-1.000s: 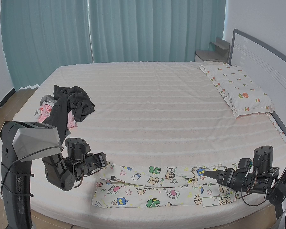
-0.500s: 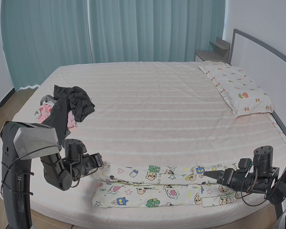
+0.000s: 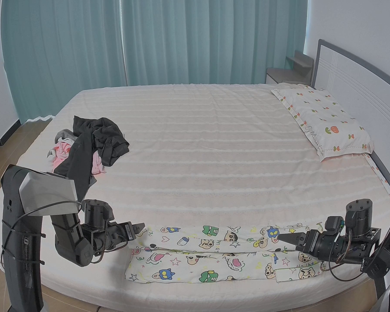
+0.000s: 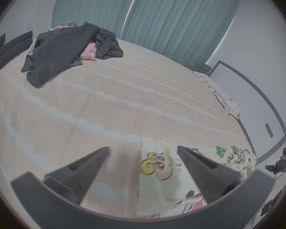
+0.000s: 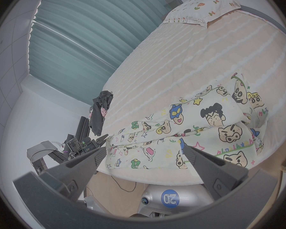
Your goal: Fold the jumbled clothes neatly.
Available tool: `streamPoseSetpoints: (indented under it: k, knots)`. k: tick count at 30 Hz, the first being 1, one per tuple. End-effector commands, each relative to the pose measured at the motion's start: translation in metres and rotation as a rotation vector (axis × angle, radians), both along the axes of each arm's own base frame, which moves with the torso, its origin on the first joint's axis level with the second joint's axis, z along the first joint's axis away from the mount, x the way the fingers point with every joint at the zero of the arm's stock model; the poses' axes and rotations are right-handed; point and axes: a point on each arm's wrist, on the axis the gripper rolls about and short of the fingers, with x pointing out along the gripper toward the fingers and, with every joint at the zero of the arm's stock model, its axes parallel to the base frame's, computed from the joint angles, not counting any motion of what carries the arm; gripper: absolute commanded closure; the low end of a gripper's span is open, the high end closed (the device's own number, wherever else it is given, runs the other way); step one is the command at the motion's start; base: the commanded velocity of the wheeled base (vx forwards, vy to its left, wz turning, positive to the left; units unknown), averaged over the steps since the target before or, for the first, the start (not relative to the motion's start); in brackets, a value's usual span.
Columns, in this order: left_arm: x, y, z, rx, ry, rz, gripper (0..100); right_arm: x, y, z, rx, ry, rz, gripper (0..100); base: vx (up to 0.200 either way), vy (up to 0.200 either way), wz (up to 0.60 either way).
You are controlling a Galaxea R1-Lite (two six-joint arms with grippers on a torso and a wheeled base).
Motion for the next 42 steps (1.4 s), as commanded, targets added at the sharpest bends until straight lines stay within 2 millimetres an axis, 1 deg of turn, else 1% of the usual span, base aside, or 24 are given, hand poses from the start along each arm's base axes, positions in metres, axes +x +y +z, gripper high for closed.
streamPoseSetpoints:
  k: [1, 5, 8, 9, 11, 13, 18, 22, 27, 32, 37, 40, 42]
  knots:
    - [-0.016, 0.005, 0.013, -0.019, 0.015, -0.039, 0, -0.001, 0.0, 0.0, -0.001, 0.002, 0.002, 0, 0.0, 0.0, 0.0]
    - [-0.023, 0.004, 0.02, -0.044, 0.013, -0.075, 0, -0.001, 0.0, 0.0, -0.002, 0.001, 0.001, 0, 0.0, 0.0, 0.0]
    - [-0.022, 0.002, 0.02, -0.044, 0.011, -0.087, 0, -0.001, 0.0, 0.0, -0.001, 0.0, 0.001, 0, 0.0, 0.0, 0.0]
    - [-0.02, -0.002, 0.02, -0.034, 0.003, -0.108, 0, -0.001, 0.0, 0.001, 0.0, -0.003, 0.001, 0, 0.0, 0.0, 0.0]
    - [-0.015, -0.006, 0.011, -0.001, 0.003, -0.143, 0, -0.001, 0.0, 0.001, 0.0, -0.003, 0.003, 0, 0.0, 0.0, 0.0]
    - [-0.015, -0.011, -0.001, 0.035, 0.026, -0.184, 0, -0.002, 0.001, 0.001, -0.001, -0.002, 0.007, 0, 0.0, 0.0, 0.0]
    - [-0.017, -0.018, -0.014, 0.086, 0.067, -0.239, 0, -0.003, 0.001, 0.0, -0.003, 0.001, 0.01, 0, 0.0, 0.0, 0.0]
    - [-0.019, -0.021, -0.015, 0.089, 0.078, -0.251, 0, -0.003, 0.001, -0.001, -0.005, 0.005, 0.009, 0, 0.0, 0.0, 0.0]
    - [-0.016, -0.025, -0.016, 0.097, 0.07, -0.259, 0, -0.003, 0.002, -0.001, -0.005, 0.006, 0.011, 0, 0.0, 0.0, 0.0]
    - [-0.019, -0.028, -0.017, 0.133, 0.086, -0.284, 0, -0.003, 0.002, -0.001, -0.005, 0.005, 0.011, 0, 0.0, 0.0, 0.0]
    - [-0.024, -0.04, -0.018, 0.17, 0.107, -0.309, 0, -0.004, 0.002, 0.0, -0.004, 0.004, 0.011, 0, 0.0, 0.0, 0.0]
    - [-0.025, -0.041, -0.019, 0.172, 0.11, -0.314, 0, -0.004, 0.002, 0.0, -0.004, 0.004, 0.011, 0, 0.0, 0.0, 0.0]
    - [-0.023, -0.046, -0.019, 0.205, 0.127, -0.301, 0, -0.004, 0.002, 0.0, -0.004, 0.002, 0.011, 0, 0.0, 0.0, 0.0]
